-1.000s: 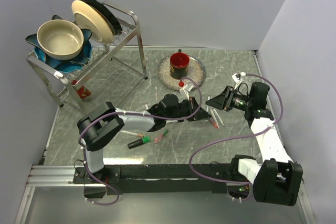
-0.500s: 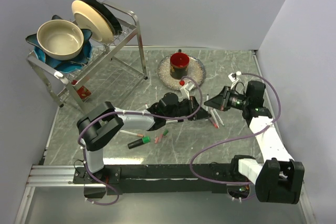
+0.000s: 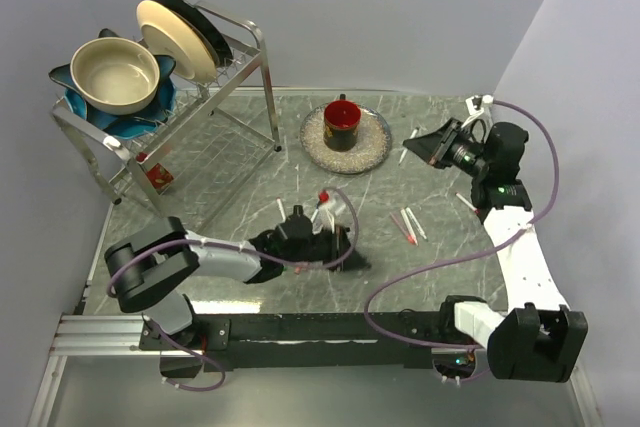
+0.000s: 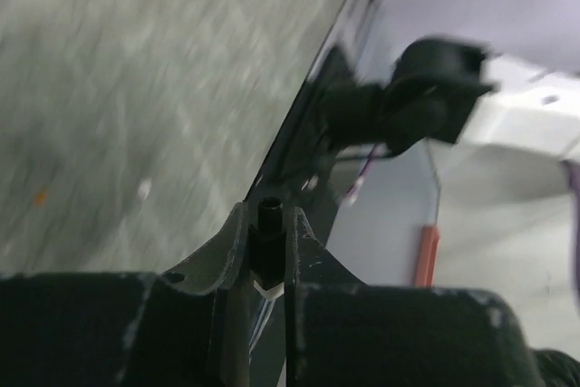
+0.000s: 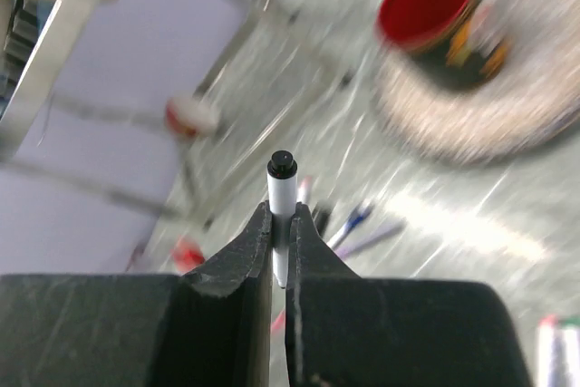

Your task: Open the pen caps

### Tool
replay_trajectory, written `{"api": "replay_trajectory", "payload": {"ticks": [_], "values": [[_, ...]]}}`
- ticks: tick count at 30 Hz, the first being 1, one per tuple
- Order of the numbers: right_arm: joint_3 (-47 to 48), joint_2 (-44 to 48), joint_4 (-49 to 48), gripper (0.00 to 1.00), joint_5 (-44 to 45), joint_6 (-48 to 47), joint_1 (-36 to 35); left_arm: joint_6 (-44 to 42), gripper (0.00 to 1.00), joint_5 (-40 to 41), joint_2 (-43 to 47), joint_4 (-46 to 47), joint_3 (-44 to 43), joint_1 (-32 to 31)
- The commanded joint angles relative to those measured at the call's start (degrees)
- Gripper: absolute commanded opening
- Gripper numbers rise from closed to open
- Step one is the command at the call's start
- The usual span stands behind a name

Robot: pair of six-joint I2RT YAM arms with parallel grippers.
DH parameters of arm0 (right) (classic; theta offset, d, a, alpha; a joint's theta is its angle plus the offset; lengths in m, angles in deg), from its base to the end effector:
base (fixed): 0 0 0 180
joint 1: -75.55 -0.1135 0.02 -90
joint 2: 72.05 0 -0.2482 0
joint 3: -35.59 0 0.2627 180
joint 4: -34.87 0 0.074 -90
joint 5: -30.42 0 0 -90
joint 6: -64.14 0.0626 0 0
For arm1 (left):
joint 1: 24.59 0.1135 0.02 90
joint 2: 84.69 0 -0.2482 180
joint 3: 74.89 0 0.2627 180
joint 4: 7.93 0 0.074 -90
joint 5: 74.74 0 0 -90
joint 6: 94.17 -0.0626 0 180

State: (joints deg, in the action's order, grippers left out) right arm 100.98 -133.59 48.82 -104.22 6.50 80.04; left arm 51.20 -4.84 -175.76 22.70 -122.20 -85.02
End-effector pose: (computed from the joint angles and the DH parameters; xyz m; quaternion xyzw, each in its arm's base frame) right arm 0.2831 0.0219 0.3286 -0.0072 0.7499 0.4256 0.5064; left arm 0.1509 -0.3095 0.1498 0.1424 0.7658 -0.5912 0.2095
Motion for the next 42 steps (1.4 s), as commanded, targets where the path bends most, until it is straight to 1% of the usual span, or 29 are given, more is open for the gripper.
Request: {"api": "replay_trajectory", "payload": {"ticks": [1, 2, 4, 5, 6, 7, 8, 9, 11, 12, 13, 15, 16, 17, 18, 23, 30, 35, 38, 41, 42], "values": [[0.6, 3.3, -6.1, 0.0, 9.1, -0.5, 0.0, -2.1, 0.01, -3.8, 0.9, -3.6, -1.0, -0.2], [-0.2, 3.8, -5.0, 0.0, 9.7, -1.2, -0.1, -2.5, 0.01, -3.6, 1.3, -4.4, -1.1, -0.4], [-1.0, 5.1, -2.6, 0.0, 10.5, -6.1, -0.1, -3.6, 0.01, -1.4, 3.7, -6.2, -0.9, -0.4], [-2.2, 5.7, 0.1, 0.0, 11.2, -9.2, -0.1, -4.0, 0.01, 0.0, 4.8, -9.4, -0.4, -0.4], [-3.2, 6.8, 1.2, 0.0, 11.6, -16.6, -0.1, -4.9, 0.01, 3.6, 6.2, -11.6, -0.3, -0.5], [-4.0, 7.2, 2.7, 0.0, 12.0, -20.8, -0.1, -5.4, 0.01, 6.4, 8.7, -14.8, -0.3, -0.6], [-5.4, 7.3, 6.2, 0.0, 12.6, -24.5, -0.1, -5.9, 0.01, 9.1, 9.9, -20.9, -0.4, -0.5], [-6.1, 7.1, 7.8, 0.0, 14.0, -29.8, -0.1, -6.9, 0.01, 14.0, 10.9, -24.4, -0.5, -0.5], [-7.3, 6.2, 12.9, 0.0, 15.5, -34.8, -0.1, -7.6, 0.01, 17.6, 13.3, -29.4, -0.6, -0.5], [-7.5, 5.0, 14.3, 0.0, 15.6, -37.5, 0.1, -8.6, 0.01, 19.2, 13.7, -33.9, -0.8, -0.6], [-6.9, 4.3, 15.6, 0.0, 16.0, -38.7, 0.3, -9.1, 0.01, 21.9, 14.2, -36.3, -1.1, -0.6], [-5.6, 2.5, 19.5, 0.0, 16.3, -41.1, 0.4, -10.6, 0.01, 24.2, 13.9, -41.8, -2.2, -0.7], [-4.9, 2.1, 20.2, 0.01, 16.9, -41.4, 0.4, -11.0, 0.01, 26.5, 13.2, -43.5, -2.6, -0.7], [-4.8, 1.9, 20.6, 0.02, 17.0, -41.7, 0.4, -11.3, 0.01, 27.0, 12.7, -44.4, -3.3, -0.7], [-4.9, 1.6, 20.5, 0.03, 17.3, -41.9, 0.4, -11.9, 0.01, 27.6, 12.1, -47.2, -3.8, -0.8], [-4.8, 0.1, 21.7, 0.04, 17.4, -43.1, 0.8, -13.1, 0.01, 33.4, 8.3, -51.6, -7.4, -2.8], [-4.5, -2.3, 23.0, 0.05, 16.3, -43.5, 1.0, -13.8, 0.02, 39.3, 2.1, -56.7, -13.3, -5.8], [-4.3, -3.0, 23.4, 0.06, 16.1, -43.8, 1.2, -13.5, 0.05, 44.3, -3.0, -63.2, -18.4, -8.6], [-4.1, -3.5, 23.8, 0.06, 15.7, -44.0, 1.2, -13.3, 0.08, 46.8, -5.6, -65.4, -20.6, -9.6], [-4.1, -3.8, 23.9, 0.06, 15.6, -44.1, 1.3, -12.6, 0.12, 49.1, -7.5, -67.8, -22.2, -10.5], [-4.0, -3.8, 23.9, 0.07, 15.6, -44.1, 1.3, -12.4, 0.16, 49.8, -8.1, -68.9, -22.6, -10.8]]}}
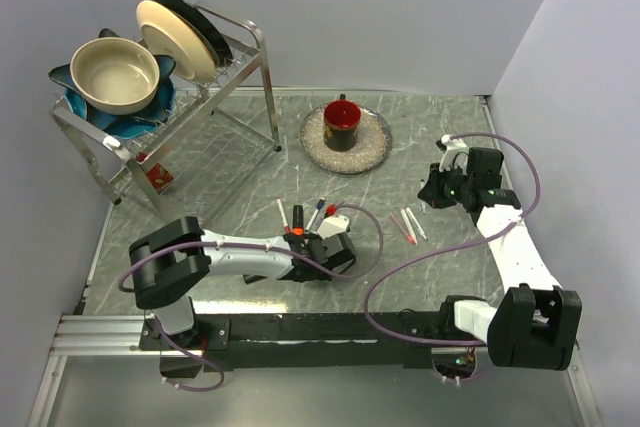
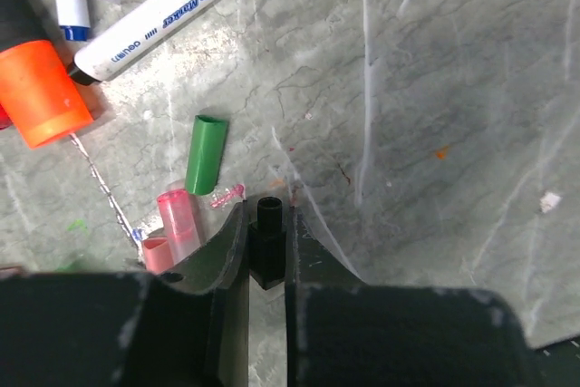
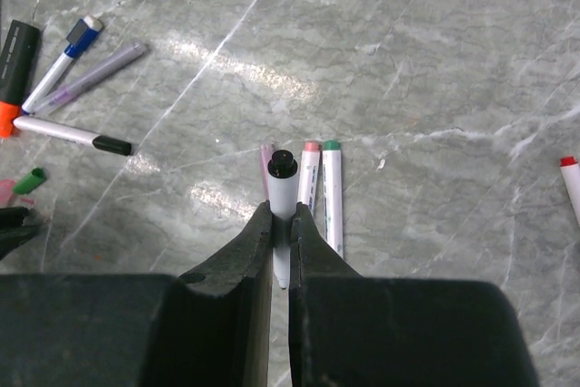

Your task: Open the pen caps

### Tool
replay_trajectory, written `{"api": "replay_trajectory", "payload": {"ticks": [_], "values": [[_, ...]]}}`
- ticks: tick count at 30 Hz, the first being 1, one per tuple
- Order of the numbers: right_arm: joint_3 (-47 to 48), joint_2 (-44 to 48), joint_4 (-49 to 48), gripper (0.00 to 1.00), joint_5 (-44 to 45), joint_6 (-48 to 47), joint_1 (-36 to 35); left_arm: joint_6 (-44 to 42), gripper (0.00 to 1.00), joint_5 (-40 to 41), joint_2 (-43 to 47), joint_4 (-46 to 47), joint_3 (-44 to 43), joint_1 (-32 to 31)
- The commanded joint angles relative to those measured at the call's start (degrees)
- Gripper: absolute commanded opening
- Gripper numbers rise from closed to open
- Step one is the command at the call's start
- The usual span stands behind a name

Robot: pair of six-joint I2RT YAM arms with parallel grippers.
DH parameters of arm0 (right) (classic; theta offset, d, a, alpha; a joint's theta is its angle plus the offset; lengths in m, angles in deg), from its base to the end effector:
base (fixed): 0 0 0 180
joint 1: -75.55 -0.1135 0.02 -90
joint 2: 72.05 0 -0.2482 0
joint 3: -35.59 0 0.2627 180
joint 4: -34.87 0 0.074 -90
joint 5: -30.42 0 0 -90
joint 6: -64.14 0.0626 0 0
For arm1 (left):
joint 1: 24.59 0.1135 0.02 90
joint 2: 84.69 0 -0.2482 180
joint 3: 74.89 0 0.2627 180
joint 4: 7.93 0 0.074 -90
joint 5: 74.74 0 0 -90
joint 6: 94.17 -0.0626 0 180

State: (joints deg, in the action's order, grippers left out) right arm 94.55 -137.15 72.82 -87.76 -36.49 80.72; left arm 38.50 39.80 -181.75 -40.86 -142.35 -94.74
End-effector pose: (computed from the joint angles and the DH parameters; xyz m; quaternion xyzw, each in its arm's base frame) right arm 0.2710 0.0052 0.2206 -0.1374 0.8876 0.1700 0.4055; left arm 0.1397 -0.3103 0.1139 0.1764 0.9340 -0.0791 0.3003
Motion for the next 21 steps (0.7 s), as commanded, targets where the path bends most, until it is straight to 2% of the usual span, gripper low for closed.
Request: {"api": "replay_trajectory", "payload": {"ticks": [1, 5, 6, 14, 17, 21], "values": [[2.4, -0.2, 0.1, 0.07, -0.9, -1.1, 0.6, 0.4, 0.17, 6.0, -2.3, -5.7, -3.0, -1.4], [2.5, -0.6, 0.4, 0.07, -0.6, -1.4, 0.7, 0.8, 0.25, 7.6, -3.1, -7.3, -4.3, -2.1], [2.6, -0.9, 0.6, 0.07, -0.6, -1.5, 0.8, 1.0, 0.29, 8.0, -3.2, -7.6, -4.4, -2.3], [3.9, -5.3, 3.1, 0.09, 5.1, -5.7, 0.8, 1.3, 0.36, 9.6, -2.3, -8.4, -4.5, -3.2], [4.1, -7.8, 3.8, 0.09, 7.4, -7.0, 0.8, 0.7, 0.39, 9.5, -0.3, -6.7, -4.0, -3.8], [5.7, -13.2, 6.0, 0.14, 9.0, -9.4, 0.8, -0.3, 0.42, 8.9, 6.5, -2.5, -0.5, -4.2]]}}
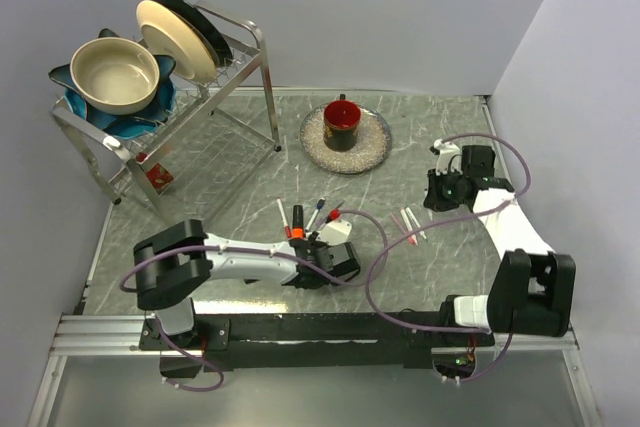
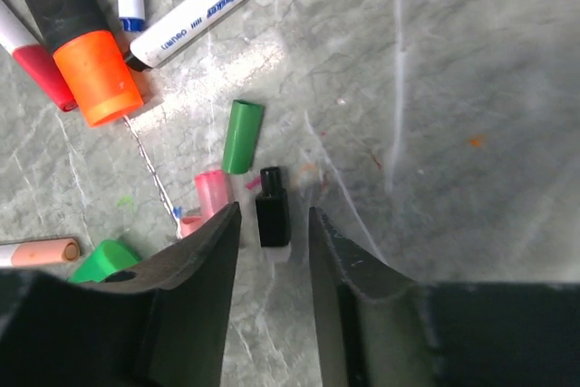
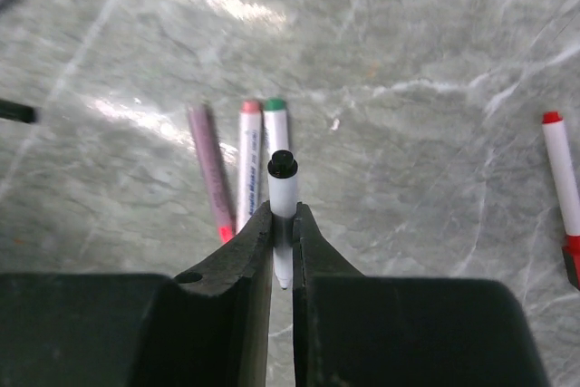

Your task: Open the pen caps

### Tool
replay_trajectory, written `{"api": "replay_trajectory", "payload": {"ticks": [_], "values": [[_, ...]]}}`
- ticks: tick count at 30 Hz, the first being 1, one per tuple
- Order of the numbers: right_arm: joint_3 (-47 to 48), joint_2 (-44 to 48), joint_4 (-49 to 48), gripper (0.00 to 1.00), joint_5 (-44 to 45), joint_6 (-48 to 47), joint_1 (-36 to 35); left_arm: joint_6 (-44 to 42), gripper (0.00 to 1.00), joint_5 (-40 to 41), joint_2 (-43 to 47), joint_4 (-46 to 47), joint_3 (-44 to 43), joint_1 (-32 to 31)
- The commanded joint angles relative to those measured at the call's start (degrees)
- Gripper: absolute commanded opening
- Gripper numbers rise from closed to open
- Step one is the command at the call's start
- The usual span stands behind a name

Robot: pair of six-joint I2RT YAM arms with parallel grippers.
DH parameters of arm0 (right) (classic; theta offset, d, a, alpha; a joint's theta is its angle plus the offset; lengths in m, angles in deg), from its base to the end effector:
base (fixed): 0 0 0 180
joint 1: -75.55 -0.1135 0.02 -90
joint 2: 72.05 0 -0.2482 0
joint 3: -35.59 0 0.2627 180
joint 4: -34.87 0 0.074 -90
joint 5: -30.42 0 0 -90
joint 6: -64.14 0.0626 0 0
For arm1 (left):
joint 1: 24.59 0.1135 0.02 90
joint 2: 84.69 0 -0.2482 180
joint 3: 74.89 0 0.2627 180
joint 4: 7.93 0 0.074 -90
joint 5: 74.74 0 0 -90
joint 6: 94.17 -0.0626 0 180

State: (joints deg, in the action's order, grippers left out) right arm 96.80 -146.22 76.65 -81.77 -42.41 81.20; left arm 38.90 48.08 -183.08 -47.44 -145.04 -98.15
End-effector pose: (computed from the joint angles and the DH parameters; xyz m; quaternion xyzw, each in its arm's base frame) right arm 0.2854 -0.0045 0.1856 -0.1468 0.9255 0.1227 0.3270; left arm 0.1275 -0.3123 0.1176 0.1949 0.9225 -0.0119 0.3331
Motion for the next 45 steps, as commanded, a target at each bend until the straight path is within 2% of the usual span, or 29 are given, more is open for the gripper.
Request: {"api": "replay_trajectory", "payload": {"ticks": [1, 5, 9, 12, 14, 17, 19, 23, 28, 30, 37, 45], "values": [[3.7, -5.1, 2.7, 0.14, 3.6, -4.3, 0.4, -0.9, 0.43, 0.4, 9.4, 4.8, 2.9, -0.8], [4.6, -9.8, 3.4, 0.18, 5.4, -5.6, 0.2, -2.5, 0.5, -0.7, 16.8, 9.4, 6.9, -0.9], [5.4, -12.4, 4.3, 0.24, 4.4, -6.6, 0.2, -4.1, 0.7, -1.4, 25.3, 13.2, 12.5, -0.7], [6.0, -13.8, 6.0, 0.38, 1.3, -8.0, -0.1, -5.0, 0.78, -2.6, 30.2, 15.1, 15.8, -0.2], [6.3, -14.6, 7.1, 0.46, 0.1, -8.8, -0.2, -5.5, 0.8, -4.0, 33.4, 16.7, 17.4, 0.5], [7.3, -15.2, 8.2, 0.5, -0.6, -9.1, -0.2, -6.0, 0.84, -5.0, 37.3, 18.4, 19.9, 1.4], [7.8, -13.4, 7.8, 0.51, 0.3, -8.9, -0.1, -6.5, 0.85, -5.7, 39.0, 18.8, 21.3, 2.0], [9.3, -9.3, 4.8, 0.61, 5.3, -8.5, 0.1, -8.1, 0.89, -7.5, 43.6, 20.4, 23.7, 3.4], [14.4, -14.2, 6.0, 0.63, 16.8, -13.7, 1.4, -9.8, 0.91, -11.3, 45.7, 24.0, 27.2, 6.7], [16.5, -16.4, 7.3, 0.63, 18.6, -16.9, 2.3, -10.2, 0.91, -12.2, 45.6, 24.5, 27.8, 7.8], [23.2, -25.5, 14.2, 0.62, 15.7, -25.3, 6.9, -11.1, 0.92, -14.1, 44.5, 25.7, 28.1, 9.0], [28.2, -32.4, 17.0, 0.56, 17.2, -26.2, 8.5, -11.2, 0.92, -15.4, 44.2, 25.9, 28.4, 10.1]]}}
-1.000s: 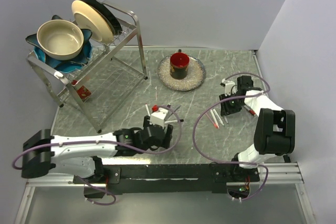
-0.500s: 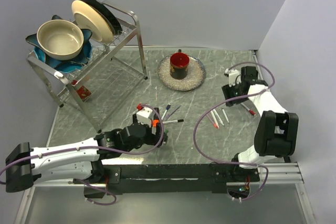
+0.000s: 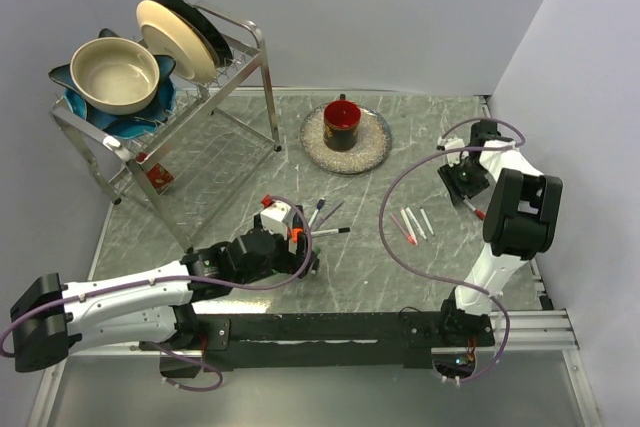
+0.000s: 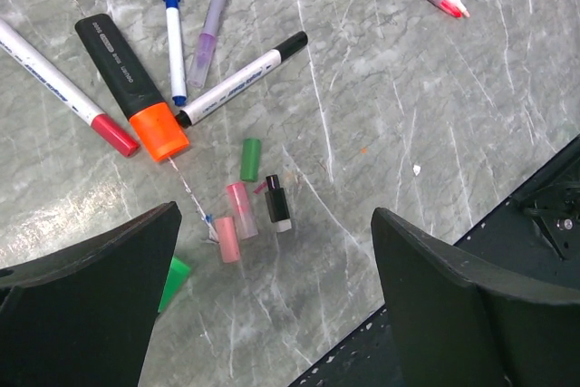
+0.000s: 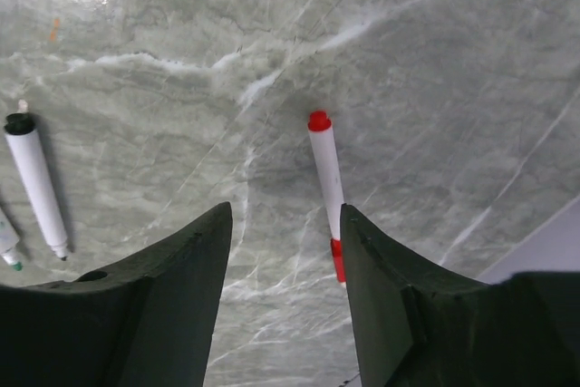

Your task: Open the pen caps

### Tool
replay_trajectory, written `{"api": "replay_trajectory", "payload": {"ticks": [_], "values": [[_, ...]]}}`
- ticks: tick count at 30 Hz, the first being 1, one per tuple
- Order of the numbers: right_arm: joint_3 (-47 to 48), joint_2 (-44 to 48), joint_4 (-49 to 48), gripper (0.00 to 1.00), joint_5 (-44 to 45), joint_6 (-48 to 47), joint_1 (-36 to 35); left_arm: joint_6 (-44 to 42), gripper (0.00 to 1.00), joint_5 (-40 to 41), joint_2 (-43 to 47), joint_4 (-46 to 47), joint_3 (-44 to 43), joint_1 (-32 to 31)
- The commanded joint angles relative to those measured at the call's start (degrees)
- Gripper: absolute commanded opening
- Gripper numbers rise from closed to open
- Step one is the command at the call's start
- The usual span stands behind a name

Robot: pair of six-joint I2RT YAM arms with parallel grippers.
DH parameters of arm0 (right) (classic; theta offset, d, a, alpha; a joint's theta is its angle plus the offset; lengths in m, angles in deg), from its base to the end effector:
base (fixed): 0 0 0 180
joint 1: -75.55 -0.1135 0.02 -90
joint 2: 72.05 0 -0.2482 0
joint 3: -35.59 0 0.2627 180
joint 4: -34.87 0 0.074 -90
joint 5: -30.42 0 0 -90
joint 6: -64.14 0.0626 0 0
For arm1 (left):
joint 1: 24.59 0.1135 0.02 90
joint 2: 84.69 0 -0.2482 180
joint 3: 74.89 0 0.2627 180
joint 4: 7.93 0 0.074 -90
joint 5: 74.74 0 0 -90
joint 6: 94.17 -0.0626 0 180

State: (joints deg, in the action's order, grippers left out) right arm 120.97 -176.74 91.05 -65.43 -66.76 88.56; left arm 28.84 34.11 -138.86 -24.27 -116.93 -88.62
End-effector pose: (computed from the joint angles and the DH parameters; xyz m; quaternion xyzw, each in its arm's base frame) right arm 0.3571 -0.0760 0.1348 -0.2450 0.9600 -0.0120 0.1354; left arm 0.1271 -0.2147 0.1960 0.1460 0.8392 -0.2848 0.4397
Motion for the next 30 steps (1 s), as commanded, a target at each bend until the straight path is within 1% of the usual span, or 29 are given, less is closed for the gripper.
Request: {"api": "replay_trajectory", "payload": {"ticks": [1, 6, 9, 11, 12, 13, 15, 16, 17, 19, 20, 23, 24, 25, 27, 28, 29, 30], "values": [[4.2, -3.0, 2.7, 0.55, 1.0, -1.9, 1.3, -1.1, 0.92, -1.5, -0.1, 2.7, 0.3, 0.7], [3.8, -4.5, 1.5, 0.52, 1.4, -1.8, 2.1, -0.9, 0.93, -2.2, 0.2, 2.7, 0.4, 1.2], [3.5, -4.9, 0.8, 0.48, 2.0, -1.5, 2.2, -0.8, 0.93, -2.9, 0.6, 2.7, 0.5, 1.5], [3.1, -4.9, 0.3, 0.43, 2.2, -1.4, 2.2, -0.7, 0.93, -3.7, 1.0, 2.7, 0.7, 1.8], [3.0, -5.0, 0.2, 0.41, 2.2, -1.3, 2.3, -0.4, 0.93, -4.2, 1.1, 2.7, 0.8, 2.1], [2.9, -4.9, 0.0, 0.35, 2.2, -1.2, 2.2, -0.1, 0.94, -4.7, 1.3, 4.3, 0.9, 2.3], [2.4, -5.0, -0.4, 0.3, 2.0, -0.6, 2.3, 0.6, 0.98, -7.3, 2.1, 5.2, 1.7, 3.4], [2.1, -5.1, -0.5, 0.24, 2.0, -0.2, 2.3, 1.1, 0.99, -8.6, 2.4, 6.3, 1.9, 4.0], [2.0, -5.2, -0.5, 0.21, 1.8, 0.1, 2.2, 1.4, 0.99, -11.6, 2.5, 6.8, 2.5, 4.6], [1.2, -5.0, -1.1, 0.13, 1.3, 1.4, 2.2, 3.0, 0.99, -14.2, 2.3, 7.9, 2.7, 6.7], [0.7, -4.7, -1.6, 0.11, 1.1, 2.1, 2.2, 3.6, 0.99, -16.9, 2.1, 9.1, 3.0, 7.3], [-1.6, -2.0, -3.5, 0.07, -1.2, 3.5, 2.2, 5.7, 0.99, -20.1, 1.2, 11.9, 3.2, 9.1], [-2.0, 0.2, -4.0, 0.06, -3.3, 4.5, 2.1, 6.7, 0.99, -22.0, 1.0, 12.9, 3.2, 9.4], [-2.6, 1.3, -3.9, 0.01, -4.4, 5.4, 2.1, 7.1, 1.0, -22.8, 0.5, 13.7, 3.2, 9.4], [-2.9, 4.9, -2.6, 0.0, -8.4, 8.4, 2.0, 8.6, 1.0, -25.3, -0.2, 16.8, 3.1, 9.4], [-3.2, 6.4, -2.0, 0.0, -12.5, 9.5, 1.8, 9.3, 0.99, -26.1, -1.4, 17.9, 3.1, 9.5], [-3.4, 8.0, -1.8, 0.0, -14.6, 11.7, 1.8, 9.9, 0.99, -26.8, -2.0, 19.1, 2.8, 9.5], [-3.9, 11.3, -1.4, 0.0, -16.7, 13.0, 1.7, 11.0, 1.0, -28.2, -2.9, 21.2, 2.6, 9.5]]}}
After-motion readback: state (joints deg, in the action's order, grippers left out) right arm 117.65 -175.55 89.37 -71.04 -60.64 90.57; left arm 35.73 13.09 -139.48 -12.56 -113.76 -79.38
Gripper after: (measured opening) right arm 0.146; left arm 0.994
